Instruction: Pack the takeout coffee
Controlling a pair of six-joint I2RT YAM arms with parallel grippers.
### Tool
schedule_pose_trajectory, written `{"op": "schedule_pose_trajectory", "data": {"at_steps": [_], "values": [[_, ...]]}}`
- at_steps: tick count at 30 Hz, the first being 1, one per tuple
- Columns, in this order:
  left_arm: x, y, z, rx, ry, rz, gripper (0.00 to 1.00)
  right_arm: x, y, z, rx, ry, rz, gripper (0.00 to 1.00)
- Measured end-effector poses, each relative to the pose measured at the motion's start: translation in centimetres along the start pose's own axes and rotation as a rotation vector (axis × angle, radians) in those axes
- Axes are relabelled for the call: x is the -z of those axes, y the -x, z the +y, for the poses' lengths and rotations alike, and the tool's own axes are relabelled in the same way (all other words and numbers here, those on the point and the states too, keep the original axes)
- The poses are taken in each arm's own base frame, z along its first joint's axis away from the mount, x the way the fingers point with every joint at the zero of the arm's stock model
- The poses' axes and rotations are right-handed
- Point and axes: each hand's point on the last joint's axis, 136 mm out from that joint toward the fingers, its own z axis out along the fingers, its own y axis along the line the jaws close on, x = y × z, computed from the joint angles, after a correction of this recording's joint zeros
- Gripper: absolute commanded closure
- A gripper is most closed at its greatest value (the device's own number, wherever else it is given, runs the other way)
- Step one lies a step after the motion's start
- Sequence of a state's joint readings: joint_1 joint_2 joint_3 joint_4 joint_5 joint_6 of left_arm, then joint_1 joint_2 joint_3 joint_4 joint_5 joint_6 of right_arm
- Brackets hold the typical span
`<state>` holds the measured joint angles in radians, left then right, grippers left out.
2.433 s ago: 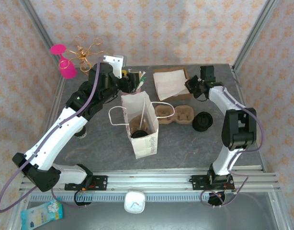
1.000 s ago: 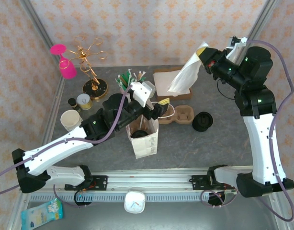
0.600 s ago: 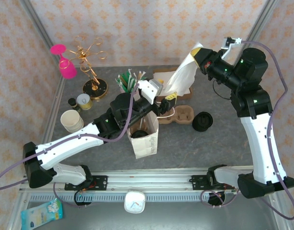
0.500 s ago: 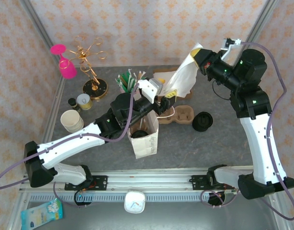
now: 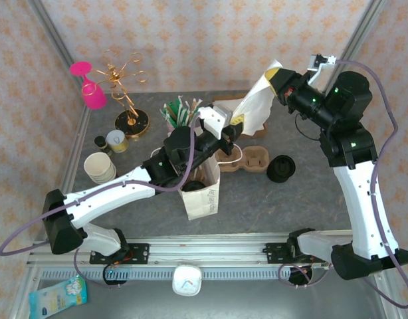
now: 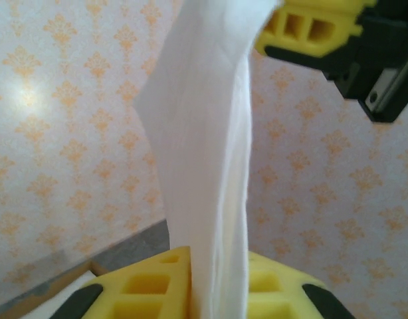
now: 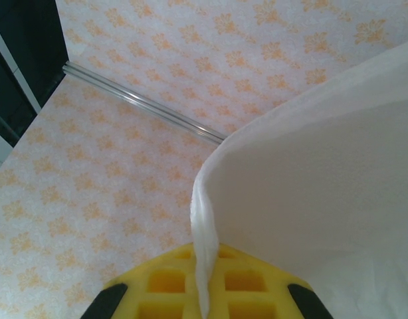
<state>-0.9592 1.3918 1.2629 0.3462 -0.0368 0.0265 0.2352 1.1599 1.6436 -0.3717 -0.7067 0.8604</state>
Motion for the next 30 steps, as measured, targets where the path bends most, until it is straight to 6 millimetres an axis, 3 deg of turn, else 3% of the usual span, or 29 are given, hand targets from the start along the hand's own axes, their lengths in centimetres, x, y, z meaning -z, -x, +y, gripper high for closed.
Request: {"op": "schedule_pose_trajectory", "data": {"at_steps": [2, 4, 7, 15, 25, 30], "values": [[0.0, 0.3, 0.4, -0.008, 0.009, 0.003, 1.00, 0.1, 0.1, 0.0, 0.013, -0.001, -0.007, 0.87], [0.0, 0.4, 1.0, -0.026, 0.023, 0.016, 1.00, 0.3, 0.2, 0.0, 0.038, -0.006, -0.018, 0.76], [0.2, 0.6, 2.2, -0.065, 0.045, 0.048, 1.00, 0.6, 0.4, 0.1, 0.097, -0.012, -0.034, 0.70], [1.1, 3.7, 4.1, -0.223, 0.076, 0.123, 1.00, 0.9, -1.0, 0.0, 0.387, 0.012, 0.019, 0.39], [3.0, 9.0, 6.1, -0.268, 0.150, 0.143, 1.00, 3.3, -5.3, 0.6, 0.731, 0.112, 0.171, 0.25], [3.4, 8.3, 6.9, -0.284, 0.162, 0.195, 1.00, 4.5, -6.4, 1.0, 0.811, 0.141, 0.200, 0.18]]}}
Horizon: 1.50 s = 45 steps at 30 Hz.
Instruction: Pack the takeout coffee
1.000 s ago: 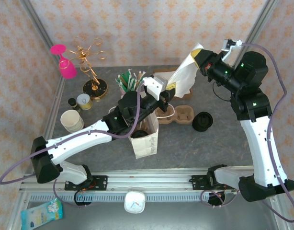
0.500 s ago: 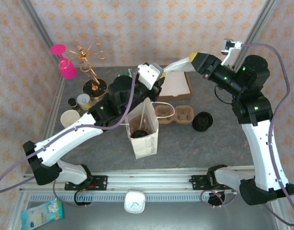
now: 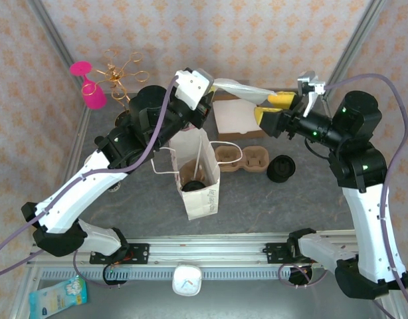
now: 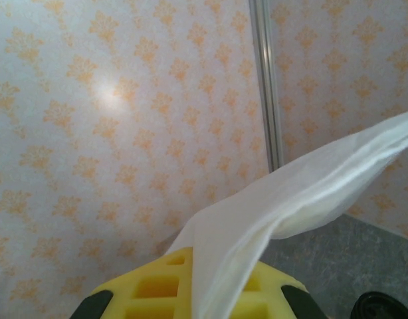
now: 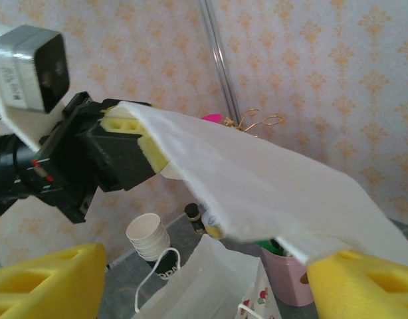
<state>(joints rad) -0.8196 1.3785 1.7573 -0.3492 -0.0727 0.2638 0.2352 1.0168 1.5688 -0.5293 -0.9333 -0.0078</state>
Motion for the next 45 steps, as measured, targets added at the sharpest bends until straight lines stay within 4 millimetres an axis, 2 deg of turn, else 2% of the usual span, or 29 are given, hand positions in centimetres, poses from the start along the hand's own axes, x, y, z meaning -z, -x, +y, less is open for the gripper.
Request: {"op": "schedule_pose_trajectory", "data": {"at_steps": [2, 6, 12, 19, 23, 28, 33, 38, 45], "values": [[-0.1, -0.5, 0.3, -0.006, 0.005, 0.030, 1.00, 0.1, -0.3, 0.1, 0.014, -0.002, 0.011, 0.13], [0.0, -0.6, 1.2, -0.009, 0.025, 0.051, 1.00, 0.3, -1.0, 0.4, 0.044, 0.011, 0.036, 0.13], [0.4, -0.3, 3.1, -0.005, 0.046, 0.059, 1.00, 1.0, -0.9, 0.7, 0.088, -0.004, 0.028, 0.15], [0.7, -0.2, 1.6, -0.001, -0.047, 0.051, 1.00, -0.8, -1.9, 0.4, 0.107, 0.079, 0.040, 0.18], [0.8, -0.2, 0.5, 0.009, -0.111, 0.046, 1.00, -2.2, -4.0, -1.2, 0.143, 0.080, 0.069, 0.16], [1.0, 0.1, -0.8, 0.027, -0.189, 0.032, 1.00, -2.9, -4.3, -2.1, 0.292, 0.078, 0.058, 0.13], [1.3, 1.0, -1.8, 0.042, -0.253, 0.014, 1.00, -3.9, -4.6, -1.5, 0.464, 0.106, 0.036, 0.08], [1.6, 1.3, -2.7, 0.059, -0.308, 0.003, 1.00, -6.2, -5.3, -0.1, 0.585, 0.167, 0.049, 0.07], [1.7, 1.5, -3.6, 0.085, -0.363, 0.002, 1.00, -9.1, -6.0, 0.4, 0.693, 0.171, 0.076, 0.07]]}}
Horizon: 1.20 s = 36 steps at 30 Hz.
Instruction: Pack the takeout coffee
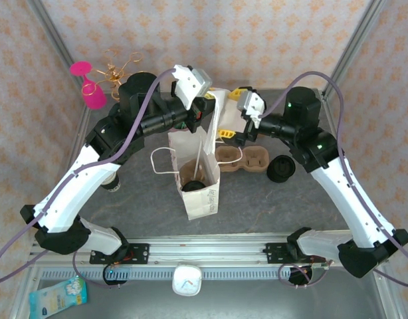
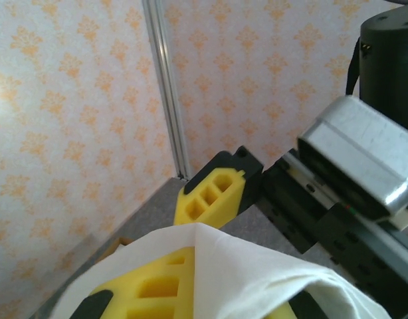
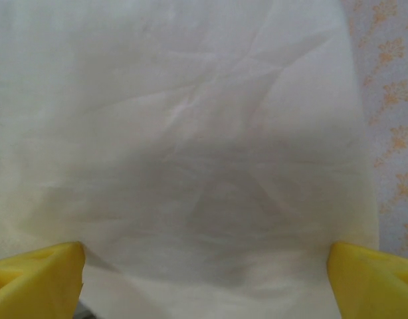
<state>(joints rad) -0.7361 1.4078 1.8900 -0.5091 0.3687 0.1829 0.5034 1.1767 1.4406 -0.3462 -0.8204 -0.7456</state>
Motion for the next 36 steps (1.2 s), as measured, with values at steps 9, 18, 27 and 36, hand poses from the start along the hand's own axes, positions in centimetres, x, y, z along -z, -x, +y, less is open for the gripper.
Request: {"op": "schedule_pose_trajectory", "data": {"at_steps": [9, 18, 27, 36], "values": [[0.0, 0.0, -0.2, 0.011, -0.013, -0.002, 1.00, 2.0, 1.2, -1.9, 0.118, -0.179, -0.001, 0.07], [0.1, 0.2, -1.1, 0.029, -0.065, -0.008, 1.00, 1.4, 2.4, -2.3, 0.175, -0.152, -0.013, 0.14], [0.2, 0.4, -1.0, 0.027, -0.060, -0.011, 1.00, -0.1, 0.8, -1.9, 0.164, -0.085, 0.033, 0.51], [0.3, -0.3, 0.1, 0.026, 0.010, 0.006, 0.96, 0.0, 0.5, -1.1, 0.103, -0.045, 0.037, 1.00]]}}
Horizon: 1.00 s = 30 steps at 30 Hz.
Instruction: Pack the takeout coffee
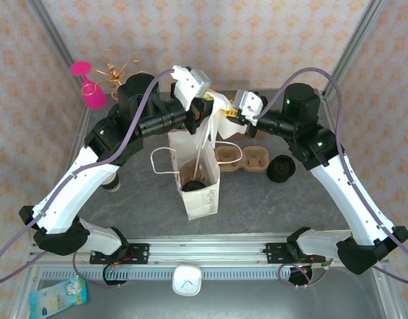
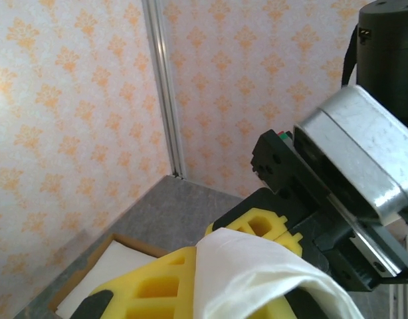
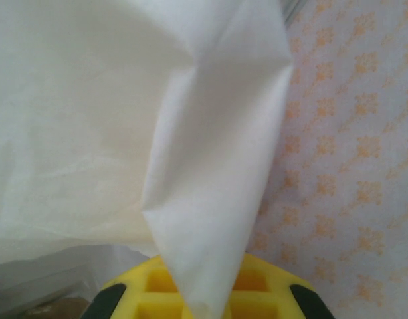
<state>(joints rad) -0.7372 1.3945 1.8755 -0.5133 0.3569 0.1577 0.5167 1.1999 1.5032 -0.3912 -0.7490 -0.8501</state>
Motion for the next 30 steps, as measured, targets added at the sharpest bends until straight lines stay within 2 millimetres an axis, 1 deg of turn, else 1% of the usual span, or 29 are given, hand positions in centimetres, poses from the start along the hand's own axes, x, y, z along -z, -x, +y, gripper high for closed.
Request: {"op": "schedule_pose_trajectory", "data": {"at_steps": [2, 3, 5, 8, 10, 13, 15, 17, 19, 21, 23, 27, 29, 30], "values": [[0.0, 0.0, 0.2, -0.001, 0.014, 0.001, 0.66, 0.1, 0.0, -0.1, -0.029, -0.005, 0.001, 1.00], [0.1, 0.0, 0.4, -0.002, 0.027, -0.001, 0.59, 0.2, 0.1, -0.1, -0.052, -0.013, 0.004, 1.00], [0.5, 0.2, 0.9, 0.000, 0.061, -0.004, 0.50, 0.5, 0.1, -0.4, -0.100, -0.030, 0.008, 1.00], [1.8, 0.5, 1.9, 0.000, 0.129, -0.014, 0.41, 0.8, 0.1, -0.8, -0.188, -0.061, 0.018, 1.00], [3.3, 0.3, 2.5, 0.014, 0.183, -0.023, 0.39, 1.2, -0.1, -1.2, -0.263, -0.103, 0.017, 1.00], [6.4, -0.4, 3.6, 0.059, 0.280, -0.040, 0.35, 2.1, -0.9, -1.8, -0.407, -0.199, 0.028, 1.00], [8.6, -0.5, 4.2, 0.110, 0.339, -0.066, 0.33, 2.8, -1.1, -2.6, -0.514, -0.275, 0.030, 1.00], [10.3, -0.2, 4.5, 0.165, 0.369, -0.098, 0.32, 3.1, -1.1, -3.1, -0.607, -0.336, 0.030, 1.00], [11.1, -0.2, 4.4, 0.221, 0.372, -0.118, 0.32, 3.0, -0.8, -3.1, -0.699, -0.388, 0.034, 1.00], [11.2, -0.6, 4.2, 0.276, 0.359, -0.122, 0.34, 2.5, -0.4, -2.6, -0.794, -0.427, 0.044, 1.00], [10.5, -1.8, 3.9, 0.323, 0.338, -0.100, 0.36, 1.7, -0.1, -1.9, -0.875, -0.456, 0.065, 1.00], [8.5, -5.3, 3.0, 0.410, 0.289, -0.027, 0.36, -0.6, 0.8, -0.3, -1.005, -0.518, 0.116, 1.00], [7.3, -7.8, 2.9, 0.448, 0.290, 0.030, 0.35, -1.7, 0.9, 0.8, -1.053, -0.549, 0.152, 1.00], [6.9, -8.5, 2.9, 0.458, 0.294, 0.048, 0.35, -2.0, 0.7, 1.3, -1.066, -0.566, 0.169, 1.00]]}}
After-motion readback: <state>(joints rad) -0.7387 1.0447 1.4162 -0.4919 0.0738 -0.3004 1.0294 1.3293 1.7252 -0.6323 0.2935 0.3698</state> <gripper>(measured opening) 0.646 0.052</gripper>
